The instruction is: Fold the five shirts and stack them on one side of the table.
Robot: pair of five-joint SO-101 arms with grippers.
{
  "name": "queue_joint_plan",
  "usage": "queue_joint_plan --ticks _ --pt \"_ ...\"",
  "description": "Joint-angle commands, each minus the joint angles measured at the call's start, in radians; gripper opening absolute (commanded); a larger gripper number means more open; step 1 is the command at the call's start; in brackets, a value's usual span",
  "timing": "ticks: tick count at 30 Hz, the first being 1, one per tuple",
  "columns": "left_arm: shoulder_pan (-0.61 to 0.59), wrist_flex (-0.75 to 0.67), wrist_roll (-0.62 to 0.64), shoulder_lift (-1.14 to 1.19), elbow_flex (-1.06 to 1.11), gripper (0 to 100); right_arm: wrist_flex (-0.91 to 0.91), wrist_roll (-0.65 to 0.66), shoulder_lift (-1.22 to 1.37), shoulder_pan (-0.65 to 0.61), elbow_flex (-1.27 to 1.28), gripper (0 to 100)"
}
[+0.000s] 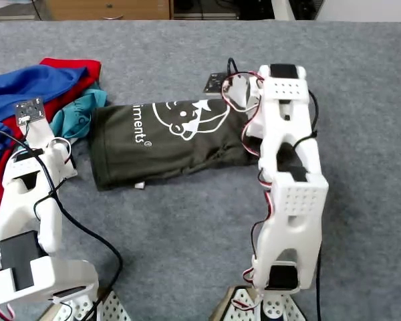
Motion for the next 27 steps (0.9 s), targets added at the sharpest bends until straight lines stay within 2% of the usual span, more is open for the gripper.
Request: queue_joint_plan --ticks 1,4,7,11,15,19,23,27 --pt "0.014 0.003 0.0 -0.007 -0.044 2 0.003 -0.008 0.045 0.007 -0.142 23.9" --pt "0.02 0.005 0.0 -0.005 -0.044 2 0.023 -0.012 0.081 0.015 -0.242 30.5" --pt "0.02 0.005 0.0 -0.005 -0.044 2 0.101 -0.012 0.082 0.025 -0.344 27.7" --pt "0.02 0.005 0.0 -0.005 -0.044 2 0.236 -0.012 0.079 0.042 -0.487 19.4" --pt "0.02 0.005 0.0 -0.005 -0.044 2 0.235 -0.133 0.012 0.087 -0.487 2.6" --pt "0.02 0.005 0.0 -0.005 -0.044 2 0.235 -0.164 -0.14 0.107 -0.265 0.2" --pt "0.02 0.005 0.0 -0.005 -0.044 2 0.226 -0.152 -0.363 0.079 0.117 0.4" --pt "0.02 0.005 0.0 -0.007 -0.044 2 0.094 -0.133 -0.568 0.05 0.484 0.4"
